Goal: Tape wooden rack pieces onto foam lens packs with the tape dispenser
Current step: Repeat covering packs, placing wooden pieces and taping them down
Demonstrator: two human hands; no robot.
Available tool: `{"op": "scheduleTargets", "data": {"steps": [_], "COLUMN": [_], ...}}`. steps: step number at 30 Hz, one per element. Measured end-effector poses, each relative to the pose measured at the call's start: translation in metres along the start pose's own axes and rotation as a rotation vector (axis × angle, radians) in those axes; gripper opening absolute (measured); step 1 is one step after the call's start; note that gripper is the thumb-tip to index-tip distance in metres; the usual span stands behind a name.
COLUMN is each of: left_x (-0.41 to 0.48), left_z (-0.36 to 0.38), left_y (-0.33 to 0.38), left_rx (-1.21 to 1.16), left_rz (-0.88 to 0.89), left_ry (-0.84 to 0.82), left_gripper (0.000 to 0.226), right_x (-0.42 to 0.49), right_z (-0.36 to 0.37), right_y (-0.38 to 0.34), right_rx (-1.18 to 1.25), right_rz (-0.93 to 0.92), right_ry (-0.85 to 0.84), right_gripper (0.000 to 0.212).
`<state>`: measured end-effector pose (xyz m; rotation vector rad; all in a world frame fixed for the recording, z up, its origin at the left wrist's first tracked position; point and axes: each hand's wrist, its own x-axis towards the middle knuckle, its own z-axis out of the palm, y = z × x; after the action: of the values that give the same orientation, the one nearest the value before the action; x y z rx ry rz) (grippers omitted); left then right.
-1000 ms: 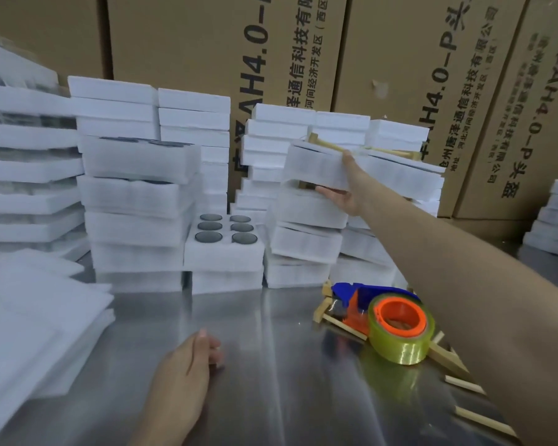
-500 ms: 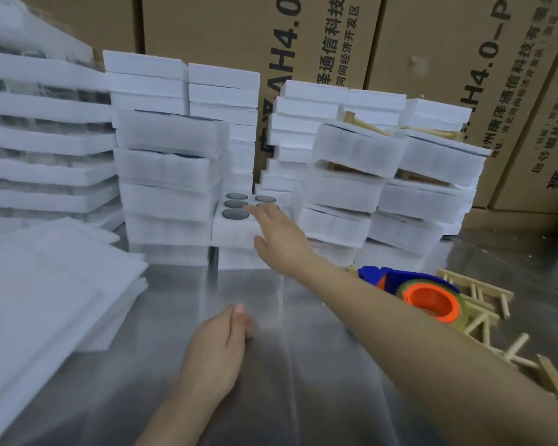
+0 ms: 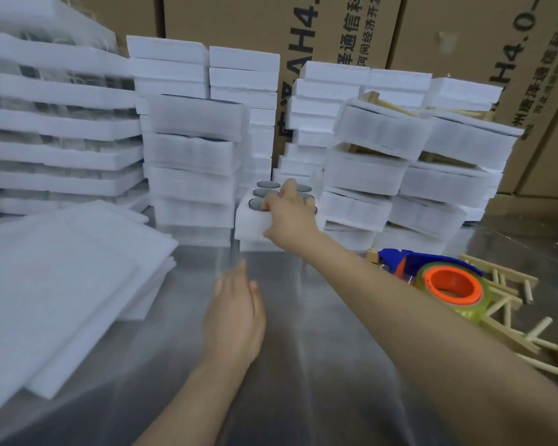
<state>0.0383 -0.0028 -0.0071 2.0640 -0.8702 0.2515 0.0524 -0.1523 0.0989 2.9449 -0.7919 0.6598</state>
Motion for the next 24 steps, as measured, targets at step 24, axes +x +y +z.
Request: {"op": "scheduleTargets", "data": {"steps": [24], "left_x": [0.005], "left_z": [-0.075], "left_y": [-0.021], "left_rx": [-1.358], "left_rz": [-0.733], "left_ry": [0.612], "left_gripper": [0.060], "right_x": [-0.219], "right_z": [-0.007], "right_y": [0.047], "right_rx": [0.350], "right_rz": [-0.520], "right_ry": [0.161], "right_gripper": [0.027]}}
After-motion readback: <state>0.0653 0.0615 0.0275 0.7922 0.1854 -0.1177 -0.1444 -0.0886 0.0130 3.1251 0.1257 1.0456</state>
